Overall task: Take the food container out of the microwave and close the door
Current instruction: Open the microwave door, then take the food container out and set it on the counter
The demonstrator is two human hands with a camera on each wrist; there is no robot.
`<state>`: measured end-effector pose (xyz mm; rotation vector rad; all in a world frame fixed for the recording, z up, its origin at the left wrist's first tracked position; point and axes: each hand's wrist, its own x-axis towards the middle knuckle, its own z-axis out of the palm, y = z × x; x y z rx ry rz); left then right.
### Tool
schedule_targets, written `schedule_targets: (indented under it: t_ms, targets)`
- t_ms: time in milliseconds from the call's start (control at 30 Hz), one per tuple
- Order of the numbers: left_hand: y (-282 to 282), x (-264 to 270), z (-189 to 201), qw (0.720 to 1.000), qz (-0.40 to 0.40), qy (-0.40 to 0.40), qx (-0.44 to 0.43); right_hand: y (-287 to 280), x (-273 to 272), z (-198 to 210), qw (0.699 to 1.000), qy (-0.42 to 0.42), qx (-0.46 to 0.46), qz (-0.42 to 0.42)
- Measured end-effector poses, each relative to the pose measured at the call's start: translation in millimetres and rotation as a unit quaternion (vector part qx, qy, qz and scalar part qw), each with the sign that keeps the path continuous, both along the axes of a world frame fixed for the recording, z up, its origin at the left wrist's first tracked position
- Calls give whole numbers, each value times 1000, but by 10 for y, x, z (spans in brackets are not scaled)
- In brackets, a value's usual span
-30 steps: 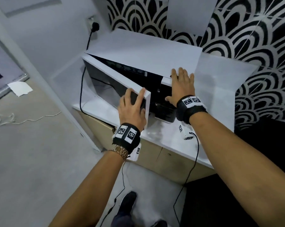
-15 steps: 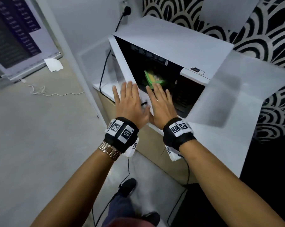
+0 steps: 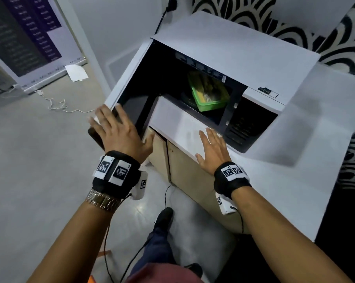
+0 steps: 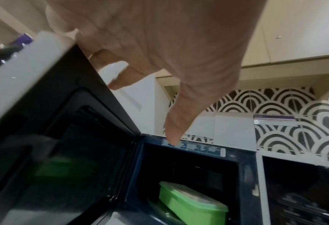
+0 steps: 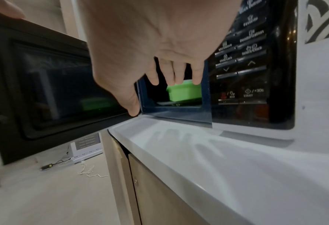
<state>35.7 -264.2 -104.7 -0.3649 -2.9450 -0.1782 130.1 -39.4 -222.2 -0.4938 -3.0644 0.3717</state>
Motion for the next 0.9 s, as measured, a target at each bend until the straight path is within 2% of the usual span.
schedule_targets:
  t_ms: [333, 467, 600, 700, 900]
  targets:
    - [-234, -600, -206, 1000, 16, 4, 4, 24, -521, -247, 994, -24, -85, -64]
    - [-369, -869, -287, 999, -16, 10, 38, -19, -721, -350, 991, -16, -108, -76]
    - [-177, -1101, -433, 991, -122, 5, 55, -33, -904, -377, 987, 26, -122, -102]
    - [140, -1260, -612, 973, -219, -37, 69, -1, -1023, -335, 983, 90, -110, -118]
    - [829, -1686, -1046, 897, -396, -173, 91, 175, -1254, -173, 966, 195, -66, -154]
